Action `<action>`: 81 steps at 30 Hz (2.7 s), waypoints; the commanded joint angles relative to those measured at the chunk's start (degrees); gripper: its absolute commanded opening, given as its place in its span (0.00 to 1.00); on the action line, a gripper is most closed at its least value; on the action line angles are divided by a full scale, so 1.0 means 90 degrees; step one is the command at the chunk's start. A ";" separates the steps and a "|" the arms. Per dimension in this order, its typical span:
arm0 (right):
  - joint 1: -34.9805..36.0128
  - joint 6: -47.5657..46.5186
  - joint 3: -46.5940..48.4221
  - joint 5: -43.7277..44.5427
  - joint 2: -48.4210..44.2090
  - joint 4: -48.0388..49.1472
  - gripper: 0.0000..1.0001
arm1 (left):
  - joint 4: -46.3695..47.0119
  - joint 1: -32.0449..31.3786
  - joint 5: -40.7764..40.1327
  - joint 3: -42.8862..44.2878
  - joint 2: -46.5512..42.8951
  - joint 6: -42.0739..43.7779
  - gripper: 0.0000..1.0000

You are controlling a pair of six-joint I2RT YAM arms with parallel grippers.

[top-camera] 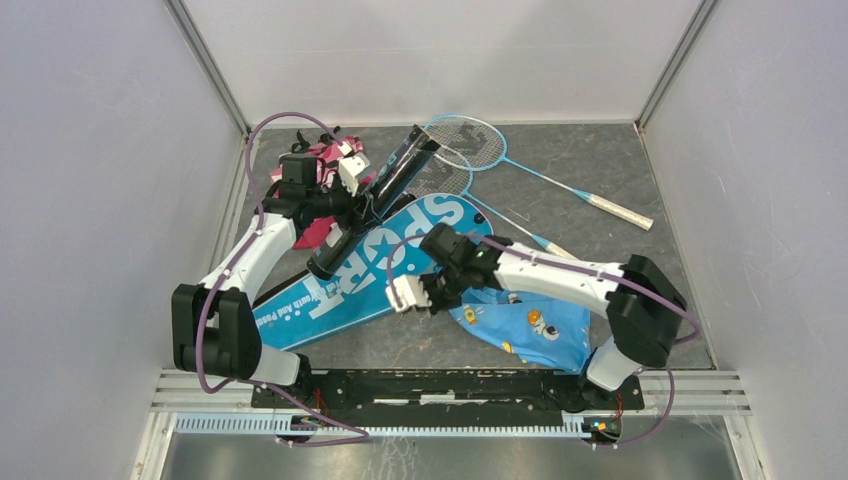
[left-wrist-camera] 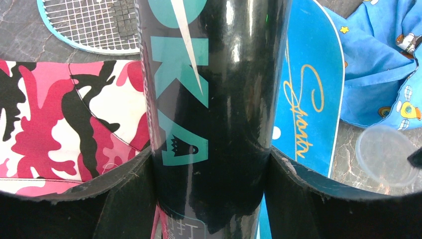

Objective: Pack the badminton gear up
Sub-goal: Close the lid on the shuttle tube.

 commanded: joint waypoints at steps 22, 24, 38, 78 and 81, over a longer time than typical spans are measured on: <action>-0.4647 0.1981 0.0973 -0.2866 -0.1910 0.1274 0.00 | -0.0050 -0.0078 0.1704 -0.0545 -0.0581 0.1491 0.02; -0.4653 0.2036 0.0970 -0.2940 -0.1945 0.1299 0.00 | -0.0304 -0.0149 0.1791 -0.0519 -0.0558 0.1724 0.02; -0.4458 0.1821 0.0933 -0.3326 -0.2140 0.1200 0.00 | -0.0923 -0.0587 0.2349 -0.0575 -0.0684 0.2780 0.02; -0.3894 0.0739 0.0592 -0.4145 -0.2261 0.0160 0.00 | -0.0913 -0.0712 0.2061 -0.0633 -0.0615 0.3152 0.02; -0.3896 0.0717 0.0592 -0.4229 -0.2236 0.0130 0.00 | -0.0922 -0.0712 0.2051 -0.0623 -0.0597 0.3162 0.02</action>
